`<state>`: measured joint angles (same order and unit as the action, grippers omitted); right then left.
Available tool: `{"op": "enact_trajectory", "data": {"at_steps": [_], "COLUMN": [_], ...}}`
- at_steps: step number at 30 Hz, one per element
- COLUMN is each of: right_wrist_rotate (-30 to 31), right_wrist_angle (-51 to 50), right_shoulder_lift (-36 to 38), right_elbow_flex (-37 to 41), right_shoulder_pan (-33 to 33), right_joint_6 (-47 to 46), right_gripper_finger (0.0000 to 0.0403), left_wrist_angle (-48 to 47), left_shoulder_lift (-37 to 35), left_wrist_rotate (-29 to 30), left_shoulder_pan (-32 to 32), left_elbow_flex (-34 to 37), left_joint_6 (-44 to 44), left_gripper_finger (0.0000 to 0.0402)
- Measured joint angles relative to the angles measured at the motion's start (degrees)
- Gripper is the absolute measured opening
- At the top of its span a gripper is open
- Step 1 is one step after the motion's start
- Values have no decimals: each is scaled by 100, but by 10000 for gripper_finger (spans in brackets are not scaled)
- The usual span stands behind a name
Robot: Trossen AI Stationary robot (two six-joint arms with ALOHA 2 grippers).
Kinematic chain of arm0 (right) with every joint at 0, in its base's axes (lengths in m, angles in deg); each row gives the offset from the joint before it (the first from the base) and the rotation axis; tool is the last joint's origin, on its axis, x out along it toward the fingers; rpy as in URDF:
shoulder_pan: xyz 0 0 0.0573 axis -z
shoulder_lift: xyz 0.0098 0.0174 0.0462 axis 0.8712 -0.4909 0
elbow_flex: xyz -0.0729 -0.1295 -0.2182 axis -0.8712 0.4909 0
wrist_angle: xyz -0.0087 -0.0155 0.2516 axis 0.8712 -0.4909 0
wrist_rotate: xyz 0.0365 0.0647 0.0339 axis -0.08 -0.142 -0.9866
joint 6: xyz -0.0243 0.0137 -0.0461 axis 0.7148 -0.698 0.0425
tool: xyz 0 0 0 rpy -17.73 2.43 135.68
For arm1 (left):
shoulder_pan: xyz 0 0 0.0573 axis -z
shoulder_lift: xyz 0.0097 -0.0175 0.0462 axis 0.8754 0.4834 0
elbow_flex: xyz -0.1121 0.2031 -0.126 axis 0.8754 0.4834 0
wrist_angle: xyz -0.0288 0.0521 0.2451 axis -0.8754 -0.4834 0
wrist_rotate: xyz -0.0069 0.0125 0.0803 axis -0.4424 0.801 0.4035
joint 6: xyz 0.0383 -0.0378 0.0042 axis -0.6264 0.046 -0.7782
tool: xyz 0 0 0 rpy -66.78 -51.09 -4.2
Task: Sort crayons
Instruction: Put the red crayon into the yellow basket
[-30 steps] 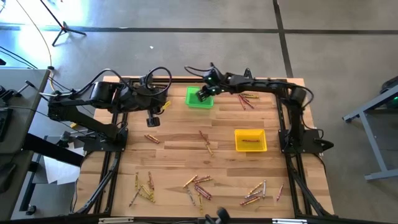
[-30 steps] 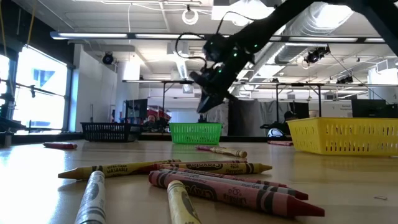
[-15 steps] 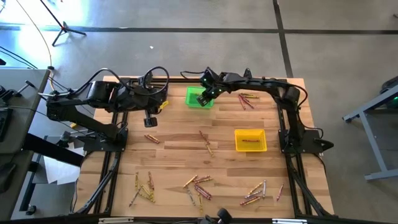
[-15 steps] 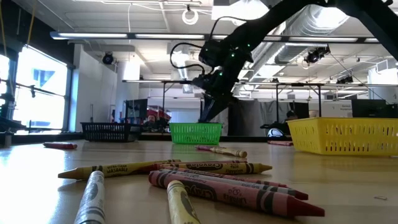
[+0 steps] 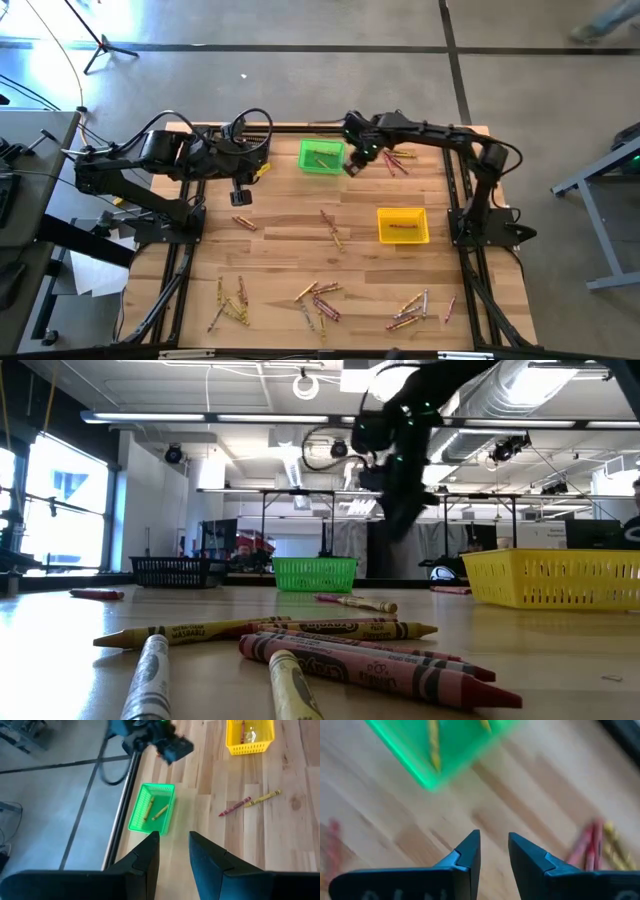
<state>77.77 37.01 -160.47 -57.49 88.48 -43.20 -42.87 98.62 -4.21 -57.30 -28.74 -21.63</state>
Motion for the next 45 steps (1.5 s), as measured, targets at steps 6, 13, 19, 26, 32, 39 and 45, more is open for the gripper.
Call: {"op": "enact_trajectory", "data": {"at_steps": [6,13,19,26,32,39,45], "right_wrist_rotate": [-16,398,597,581,352,304,290], "right_wrist_angle": [497,1728,1990,2489,2696,2792,2766], "right_shoulder_lift": [702,1258,1215,1215,1215,1034,741], "right_elbow_flex": [1611,2821,3193,3437,3516,3515,3475], "right_shoulder_pan": [214,504,863,1167,1238,1237,1237], "right_joint_6": [-706,-1656,-1824,-1814,-1814,-1816,-1812], "right_gripper_finger": [87,87,87,87,87,87,87], "left_wrist_angle": [-6,67,85,85,85,85,85], "left_shoulder_lift": [0,0,2,4,7,7,7], "left_wrist_rotate": [3,53,57,66,68,69,70], "left_shoulder_pan": [-3,-150,-234,-234,-234,-234,-233], "left_elbow_flex": [0,2,2,2,2,2,2], "left_joint_6": [26,24,33,90,334,328,326], "left_gripper_finger": [91,91,91,91,91,91,91]}}
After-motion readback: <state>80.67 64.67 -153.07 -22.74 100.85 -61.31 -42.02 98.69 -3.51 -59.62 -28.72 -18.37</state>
